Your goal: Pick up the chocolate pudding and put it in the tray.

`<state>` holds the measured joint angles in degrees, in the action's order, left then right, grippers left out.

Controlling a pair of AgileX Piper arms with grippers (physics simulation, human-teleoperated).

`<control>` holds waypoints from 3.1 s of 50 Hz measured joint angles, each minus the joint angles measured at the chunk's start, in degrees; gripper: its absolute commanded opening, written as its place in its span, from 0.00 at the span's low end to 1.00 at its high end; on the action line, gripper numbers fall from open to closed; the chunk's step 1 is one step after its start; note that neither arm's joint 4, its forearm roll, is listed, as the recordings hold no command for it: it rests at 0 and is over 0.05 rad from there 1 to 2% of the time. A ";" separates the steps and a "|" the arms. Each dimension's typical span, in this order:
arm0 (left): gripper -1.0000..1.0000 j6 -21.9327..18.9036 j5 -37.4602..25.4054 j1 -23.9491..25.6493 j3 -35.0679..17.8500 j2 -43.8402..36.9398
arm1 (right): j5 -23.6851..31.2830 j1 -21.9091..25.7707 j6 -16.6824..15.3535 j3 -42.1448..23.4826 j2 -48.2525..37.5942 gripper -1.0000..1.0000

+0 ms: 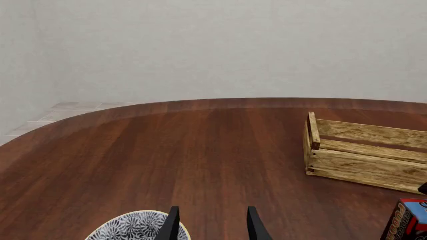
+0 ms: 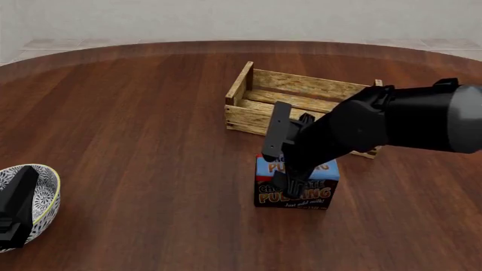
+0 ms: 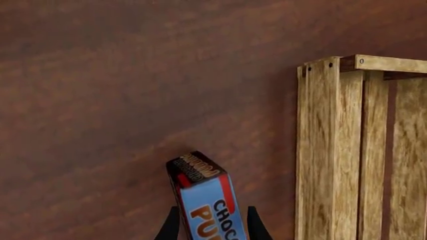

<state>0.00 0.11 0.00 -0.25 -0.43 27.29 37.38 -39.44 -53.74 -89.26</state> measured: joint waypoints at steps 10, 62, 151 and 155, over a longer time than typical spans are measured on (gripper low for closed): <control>1.00 0.00 0.00 0.00 0.00 0.00 | -0.32 -0.01 0.19 -0.14 -0.43 1.00; 1.00 0.00 0.00 0.00 0.00 0.00 | -2.09 1.32 2.36 0.05 -1.48 0.00; 1.00 0.00 0.00 0.00 0.00 0.00 | 11.82 -13.32 -19.61 -23.50 5.59 0.00; 1.00 0.00 0.00 0.00 0.00 0.00 | 11.38 -13.85 -19.89 -24.47 4.96 0.00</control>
<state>0.00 0.11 0.00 -0.25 -0.43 38.67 23.53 -59.33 -78.21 -84.29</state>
